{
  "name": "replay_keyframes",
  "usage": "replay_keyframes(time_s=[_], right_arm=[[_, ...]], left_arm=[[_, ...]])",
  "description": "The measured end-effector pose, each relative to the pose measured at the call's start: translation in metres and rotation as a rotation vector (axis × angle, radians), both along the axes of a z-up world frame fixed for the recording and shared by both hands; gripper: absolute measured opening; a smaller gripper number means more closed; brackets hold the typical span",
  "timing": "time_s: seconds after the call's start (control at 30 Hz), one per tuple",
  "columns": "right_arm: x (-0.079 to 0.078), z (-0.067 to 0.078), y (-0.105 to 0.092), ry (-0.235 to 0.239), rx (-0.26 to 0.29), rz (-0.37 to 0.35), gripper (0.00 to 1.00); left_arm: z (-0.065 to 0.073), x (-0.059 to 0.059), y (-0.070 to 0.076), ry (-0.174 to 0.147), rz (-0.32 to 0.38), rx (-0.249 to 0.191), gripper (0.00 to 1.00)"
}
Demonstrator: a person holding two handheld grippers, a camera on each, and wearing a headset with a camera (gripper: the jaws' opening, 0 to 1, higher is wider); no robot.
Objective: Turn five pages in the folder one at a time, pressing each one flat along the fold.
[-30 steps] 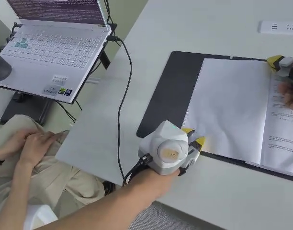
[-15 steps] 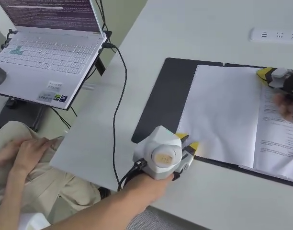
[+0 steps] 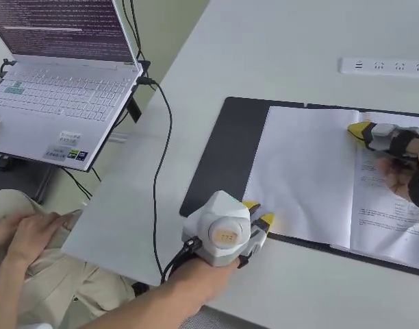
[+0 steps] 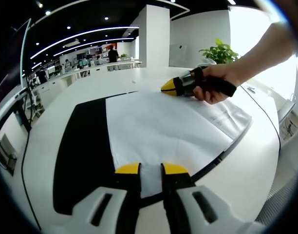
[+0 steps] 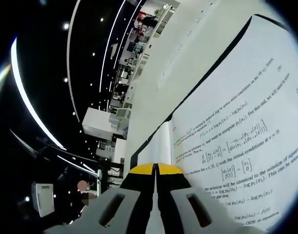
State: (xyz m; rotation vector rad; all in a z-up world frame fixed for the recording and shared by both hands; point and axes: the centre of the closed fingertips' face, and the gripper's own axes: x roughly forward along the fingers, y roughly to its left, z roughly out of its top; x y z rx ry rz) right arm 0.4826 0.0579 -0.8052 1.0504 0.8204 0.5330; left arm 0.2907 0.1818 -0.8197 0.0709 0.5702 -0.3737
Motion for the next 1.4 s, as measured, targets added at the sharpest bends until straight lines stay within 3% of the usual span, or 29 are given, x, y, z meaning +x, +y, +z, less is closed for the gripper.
replay_keyframes(time_s=[1.03, 1.13, 1.4], right_arm=[[-0.069, 0.001, 0.000, 0.050, 0.075, 0.117, 0.00], [-0.088, 0.002, 0.005, 0.056, 0.075, 0.164, 0.00], [-0.112, 0.002, 0.007, 0.071, 0.075, 0.205, 0.00]], left_arm=[[0.001, 0.000, -0.002, 0.013, -0.002, -0.006, 0.14], [0.000, 0.000, -0.002, 0.013, -0.002, -0.008, 0.14], [0.000, 0.000, -0.002, 0.012, -0.001, -0.006, 0.14]])
